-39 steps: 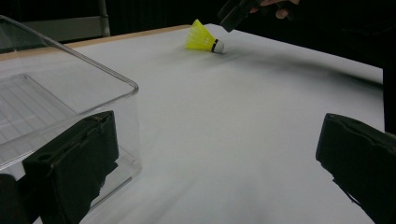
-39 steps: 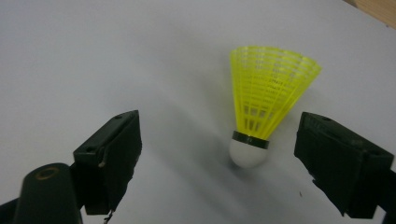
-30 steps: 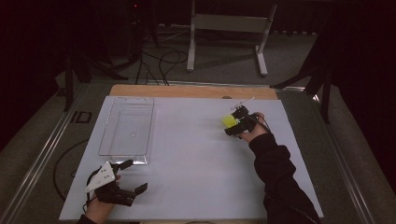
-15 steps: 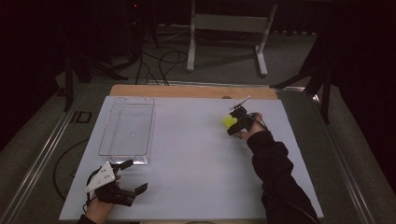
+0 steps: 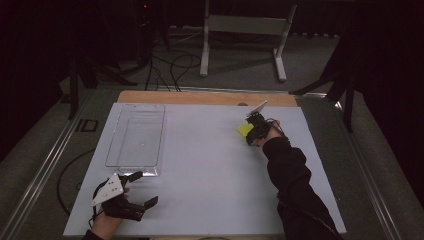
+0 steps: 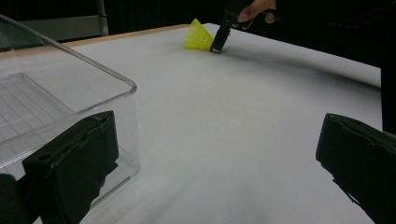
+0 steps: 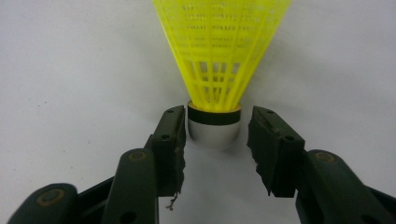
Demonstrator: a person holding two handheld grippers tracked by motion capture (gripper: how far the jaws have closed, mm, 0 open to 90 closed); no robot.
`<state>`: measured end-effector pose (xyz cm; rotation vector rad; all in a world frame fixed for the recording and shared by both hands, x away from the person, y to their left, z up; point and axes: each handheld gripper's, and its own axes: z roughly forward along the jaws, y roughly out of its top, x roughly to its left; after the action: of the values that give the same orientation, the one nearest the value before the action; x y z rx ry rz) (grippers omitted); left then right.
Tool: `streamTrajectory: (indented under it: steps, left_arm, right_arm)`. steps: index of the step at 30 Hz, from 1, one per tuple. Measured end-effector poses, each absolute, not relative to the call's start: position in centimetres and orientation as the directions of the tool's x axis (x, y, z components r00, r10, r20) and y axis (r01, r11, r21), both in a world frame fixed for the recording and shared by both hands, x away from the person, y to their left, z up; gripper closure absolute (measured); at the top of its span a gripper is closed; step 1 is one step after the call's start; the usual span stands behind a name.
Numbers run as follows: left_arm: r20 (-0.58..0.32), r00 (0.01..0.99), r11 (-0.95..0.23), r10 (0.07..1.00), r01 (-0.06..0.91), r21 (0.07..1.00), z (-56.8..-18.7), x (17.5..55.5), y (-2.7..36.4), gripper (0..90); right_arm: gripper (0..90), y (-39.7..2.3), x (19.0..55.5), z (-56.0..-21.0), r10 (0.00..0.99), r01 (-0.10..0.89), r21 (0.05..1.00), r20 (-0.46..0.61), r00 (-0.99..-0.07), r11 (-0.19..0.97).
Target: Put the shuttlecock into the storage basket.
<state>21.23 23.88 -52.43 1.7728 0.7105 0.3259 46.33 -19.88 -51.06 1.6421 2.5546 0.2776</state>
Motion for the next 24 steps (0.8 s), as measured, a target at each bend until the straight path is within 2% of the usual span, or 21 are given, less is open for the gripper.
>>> streamTrajectory:
  steps: [14,24]
  left_arm:
    - [-0.133,0.78,-0.177,0.612,0.298,0.938,-52.4,21.2,23.9,0.0]
    - [-0.134,0.779,-0.176,0.612,0.299,0.938,-52.4,21.2,23.9,0.0]
  right_arm:
    - [64.4,-18.9,46.8,-51.6,0.9,0.891,0.138,-0.012,-0.435,0.432]
    - [65.3,-19.0,46.5,-50.8,0.872,0.861,0.153,-0.01,-0.489,0.484]
